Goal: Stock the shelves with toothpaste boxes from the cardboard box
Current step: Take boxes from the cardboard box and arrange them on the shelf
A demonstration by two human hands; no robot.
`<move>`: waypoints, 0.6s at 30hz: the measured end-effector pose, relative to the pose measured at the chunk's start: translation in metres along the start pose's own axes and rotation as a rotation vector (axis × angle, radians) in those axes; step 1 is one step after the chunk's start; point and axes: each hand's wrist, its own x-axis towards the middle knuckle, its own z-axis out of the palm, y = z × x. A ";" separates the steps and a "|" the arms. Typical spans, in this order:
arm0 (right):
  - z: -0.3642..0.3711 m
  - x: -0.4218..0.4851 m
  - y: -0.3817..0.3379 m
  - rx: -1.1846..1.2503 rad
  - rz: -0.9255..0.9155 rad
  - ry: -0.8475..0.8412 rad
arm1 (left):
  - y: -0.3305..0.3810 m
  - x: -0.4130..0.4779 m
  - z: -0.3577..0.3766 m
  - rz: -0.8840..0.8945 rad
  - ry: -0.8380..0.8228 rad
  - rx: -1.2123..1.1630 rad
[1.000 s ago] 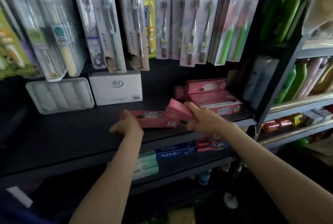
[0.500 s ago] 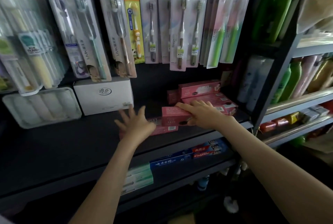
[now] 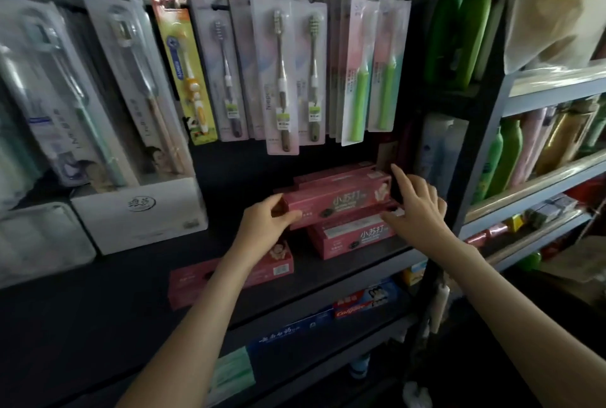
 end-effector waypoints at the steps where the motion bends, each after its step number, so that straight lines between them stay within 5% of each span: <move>1: 0.000 0.002 0.009 -0.007 0.064 -0.043 | 0.001 0.008 0.006 -0.017 0.004 -0.022; 18: 0.021 0.009 0.065 -0.015 0.094 -0.229 | -0.025 0.072 0.078 -0.082 0.192 0.059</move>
